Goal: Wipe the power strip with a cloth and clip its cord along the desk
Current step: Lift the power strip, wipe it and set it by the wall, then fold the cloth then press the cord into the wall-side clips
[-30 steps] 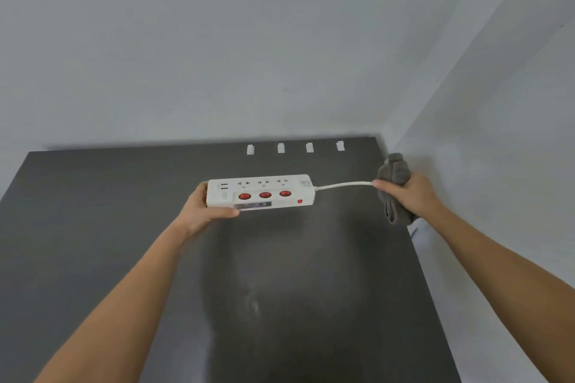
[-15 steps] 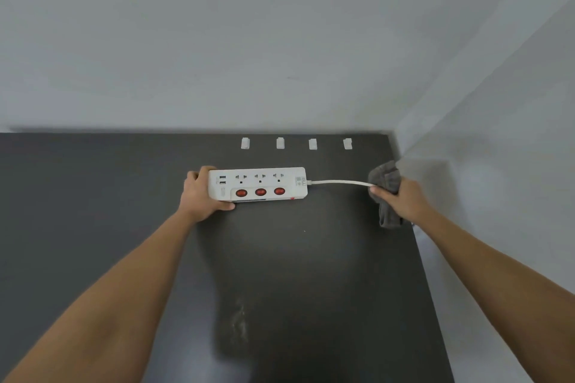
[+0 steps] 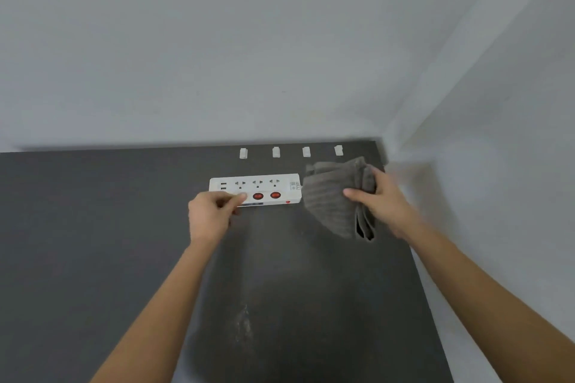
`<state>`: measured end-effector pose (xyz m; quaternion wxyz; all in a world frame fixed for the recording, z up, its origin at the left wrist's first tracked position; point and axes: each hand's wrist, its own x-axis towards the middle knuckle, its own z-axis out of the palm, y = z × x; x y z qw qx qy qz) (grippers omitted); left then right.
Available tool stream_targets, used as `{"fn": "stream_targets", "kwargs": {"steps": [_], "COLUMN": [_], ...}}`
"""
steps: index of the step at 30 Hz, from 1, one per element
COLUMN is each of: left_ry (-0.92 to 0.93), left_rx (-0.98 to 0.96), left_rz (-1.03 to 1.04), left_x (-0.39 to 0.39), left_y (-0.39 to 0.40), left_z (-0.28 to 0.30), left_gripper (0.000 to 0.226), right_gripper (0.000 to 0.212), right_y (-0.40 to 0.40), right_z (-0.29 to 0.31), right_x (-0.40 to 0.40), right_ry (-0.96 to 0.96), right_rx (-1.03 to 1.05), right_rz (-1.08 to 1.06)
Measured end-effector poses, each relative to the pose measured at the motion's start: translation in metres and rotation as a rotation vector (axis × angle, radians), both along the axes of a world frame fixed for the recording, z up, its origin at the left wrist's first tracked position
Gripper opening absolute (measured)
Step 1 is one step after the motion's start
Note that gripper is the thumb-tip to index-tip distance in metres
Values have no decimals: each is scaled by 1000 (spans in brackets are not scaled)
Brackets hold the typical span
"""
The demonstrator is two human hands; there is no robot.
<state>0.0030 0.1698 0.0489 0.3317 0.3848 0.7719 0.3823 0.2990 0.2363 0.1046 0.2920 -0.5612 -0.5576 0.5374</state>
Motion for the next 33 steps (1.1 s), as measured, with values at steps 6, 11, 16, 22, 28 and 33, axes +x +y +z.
{"fn": "stream_targets", "kwargs": {"steps": [6, 11, 16, 22, 28, 33], "left_ry": [-1008, -353, 543, 656, 624, 509], "left_rx": [-33, -139, -340, -283, -253, -364], "left_rz": [-298, -192, -800, -867, -840, -793], "left_x": [76, 64, 46, 6, -20, -24], "left_y": [-19, -23, -62, -132, -223, -231], "left_z": [11, -28, -66, -71, -81, -62], "left_gripper": [57, 89, 55, 40, 44, 42], "right_gripper": [17, 59, 45, 31, 27, 28], "right_y": [-35, -43, -85, -133, -198, -222], "right_z": [2, -51, -103, -111, -124, -123], "right_x": [-39, -31, -38, -60, -73, -77], "right_ry": [384, -395, -885, -905, -794, -752], "right_rx": [-336, -63, 148, 327, 424, 464], "right_rz": [-98, -183, 454, 654, 755, 825]}}
